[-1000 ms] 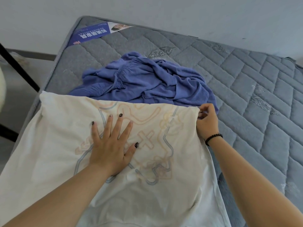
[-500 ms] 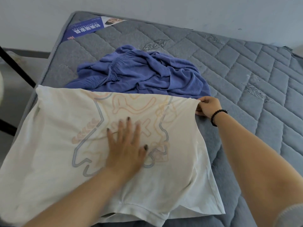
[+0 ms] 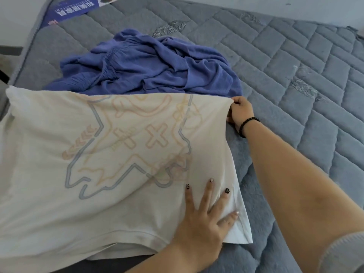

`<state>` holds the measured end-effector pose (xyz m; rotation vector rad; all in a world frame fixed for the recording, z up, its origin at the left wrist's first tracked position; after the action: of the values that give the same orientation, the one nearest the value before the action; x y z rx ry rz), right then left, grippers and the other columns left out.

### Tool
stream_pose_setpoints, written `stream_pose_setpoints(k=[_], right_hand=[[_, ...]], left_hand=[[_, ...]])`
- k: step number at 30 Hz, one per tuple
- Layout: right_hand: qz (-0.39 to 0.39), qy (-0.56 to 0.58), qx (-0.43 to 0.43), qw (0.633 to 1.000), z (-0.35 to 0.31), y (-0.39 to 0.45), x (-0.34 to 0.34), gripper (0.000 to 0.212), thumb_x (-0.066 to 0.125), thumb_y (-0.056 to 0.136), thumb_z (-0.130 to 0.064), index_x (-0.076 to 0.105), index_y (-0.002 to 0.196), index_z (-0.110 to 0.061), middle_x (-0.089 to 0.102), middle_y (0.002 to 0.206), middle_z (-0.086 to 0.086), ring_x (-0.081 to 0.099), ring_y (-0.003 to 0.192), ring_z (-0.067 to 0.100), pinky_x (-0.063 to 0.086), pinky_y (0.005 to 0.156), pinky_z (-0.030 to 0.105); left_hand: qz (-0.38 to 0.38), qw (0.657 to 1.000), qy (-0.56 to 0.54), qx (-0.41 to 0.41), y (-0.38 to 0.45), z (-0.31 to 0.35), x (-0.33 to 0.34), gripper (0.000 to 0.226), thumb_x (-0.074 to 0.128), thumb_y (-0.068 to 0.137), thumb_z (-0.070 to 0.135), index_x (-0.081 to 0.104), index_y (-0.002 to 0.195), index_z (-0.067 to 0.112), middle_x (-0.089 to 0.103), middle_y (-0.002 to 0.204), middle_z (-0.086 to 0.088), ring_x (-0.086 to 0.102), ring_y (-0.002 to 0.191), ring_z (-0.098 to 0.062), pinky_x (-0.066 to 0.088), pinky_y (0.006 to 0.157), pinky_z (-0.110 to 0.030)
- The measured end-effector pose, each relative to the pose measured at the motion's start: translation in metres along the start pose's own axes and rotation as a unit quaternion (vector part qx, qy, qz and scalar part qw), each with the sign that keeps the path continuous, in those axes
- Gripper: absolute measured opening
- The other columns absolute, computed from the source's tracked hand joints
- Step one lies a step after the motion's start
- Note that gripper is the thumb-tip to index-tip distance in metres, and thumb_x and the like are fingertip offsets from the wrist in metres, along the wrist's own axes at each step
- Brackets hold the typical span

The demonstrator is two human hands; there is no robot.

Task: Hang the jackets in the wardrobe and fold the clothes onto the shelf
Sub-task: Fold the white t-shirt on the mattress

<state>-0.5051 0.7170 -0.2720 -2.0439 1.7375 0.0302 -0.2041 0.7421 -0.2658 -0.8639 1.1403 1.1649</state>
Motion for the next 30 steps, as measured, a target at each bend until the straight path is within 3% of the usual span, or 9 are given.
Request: stream_pose_setpoints(k=[5,9,12,13,15,19,21,26,30], right_hand=[[-0.022,0.023,-0.007,0.999,-0.002,0.000,0.001,0.031,0.031,0.089,0.009,0.048,0.080,-0.015,0.050,0.063,0.005,0.046,0.041,0.008,0.044,0.041,0.018],[-0.024,0.011,0.004,1.000,0.001,0.002,0.000,0.031,0.032,0.091,0.008,0.046,0.079,-0.016,0.049,0.060,0.003,0.043,0.041,0.009,0.041,0.038,0.017],[-0.024,-0.022,0.023,0.999,-0.003,0.004,-0.004,0.029,0.035,0.091,0.004,0.048,0.078,-0.017,0.048,0.050,0.001,0.040,0.037,0.011,0.032,0.033,0.013],[-0.016,-0.050,0.021,0.998,-0.007,0.006,-0.007,0.027,0.037,0.091,0.002,0.050,0.077,-0.017,0.049,0.053,0.002,0.042,0.038,0.013,0.032,0.033,0.013],[0.008,-0.117,-0.005,0.993,-0.016,0.008,-0.010,0.021,0.041,0.090,-0.002,0.054,0.081,-0.015,0.053,0.067,0.008,0.048,0.050,0.019,0.041,0.040,0.019],[0.070,-0.165,-0.022,0.984,-0.017,0.003,-0.013,0.014,0.042,0.088,-0.006,0.054,0.091,-0.013,0.058,0.089,0.012,0.054,0.083,0.025,0.048,0.075,0.034],[0.034,-0.169,0.009,0.985,-0.016,0.001,-0.004,0.015,0.041,0.090,-0.005,0.052,0.081,-0.011,0.059,0.085,0.011,0.057,0.084,0.027,0.046,0.066,0.027],[-0.009,-0.093,0.045,0.995,-0.014,-0.015,0.003,0.019,0.049,0.086,-0.030,0.051,0.072,-0.018,0.051,0.067,0.001,0.045,0.052,0.017,0.041,0.048,0.021],[-0.017,-0.227,-0.023,0.973,-0.023,-0.025,0.010,0.029,0.067,0.086,-0.028,0.045,0.073,-0.013,0.049,0.075,0.003,0.050,0.070,0.022,0.049,0.062,0.031]], left_hand=[[0.145,0.987,-0.040,0.053,-0.012,0.012,-0.021,0.037,0.054,0.084,0.019,0.065,0.118,0.029,0.059,0.135,-0.004,0.039,0.133,-0.046,0.040,0.089,-0.072],[0.095,0.984,-0.144,0.049,-0.012,0.008,-0.028,0.053,0.056,0.085,0.029,0.043,0.136,0.036,0.049,0.143,0.008,0.036,0.138,-0.036,0.043,0.097,-0.062],[0.050,0.965,-0.246,0.079,-0.008,0.013,-0.040,0.050,0.033,0.090,0.031,0.035,0.140,0.038,0.036,0.152,0.009,0.017,0.146,-0.033,0.022,0.111,-0.060],[0.027,0.959,-0.263,0.098,-0.006,0.018,-0.040,0.052,0.027,0.089,0.030,0.033,0.140,0.038,0.031,0.155,0.011,0.010,0.148,-0.030,0.015,0.115,-0.053],[0.047,0.964,-0.246,0.090,-0.007,0.014,-0.036,0.057,0.023,0.086,0.026,0.040,0.140,0.035,0.032,0.154,0.012,0.011,0.147,-0.021,0.023,0.117,-0.038],[0.041,0.946,-0.321,0.023,-0.018,0.002,-0.018,0.056,0.029,0.087,0.016,0.045,0.140,0.028,0.032,0.155,0.001,0.042,0.135,-0.011,0.046,0.101,-0.027],[0.050,0.953,-0.298,-0.005,-0.026,0.002,-0.022,0.062,0.041,0.079,0.012,0.042,0.138,0.028,0.040,0.150,0.002,0.057,0.115,-0.005,0.052,0.082,-0.017],[0.034,0.981,-0.190,-0.021,-0.041,0.005,-0.012,0.079,0.066,0.059,0.037,0.050,0.133,0.014,0.057,0.132,-0.009,0.063,0.093,-0.018,0.052,0.073,-0.025],[0.038,0.994,-0.090,-0.040,-0.022,0.011,-0.017,0.043,0.059,0.068,0.031,0.064,0.110,0.035,0.059,0.109,0.000,0.048,0.081,-0.020,0.040,0.066,-0.031]])
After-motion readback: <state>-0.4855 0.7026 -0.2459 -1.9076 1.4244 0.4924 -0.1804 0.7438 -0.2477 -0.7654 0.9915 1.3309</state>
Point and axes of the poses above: each hand's wrist, its own y-axis towards the middle knuckle, its own x-axis out of the palm, z = x × y, the point moved 10 cm from there along y, towards the middle knuckle
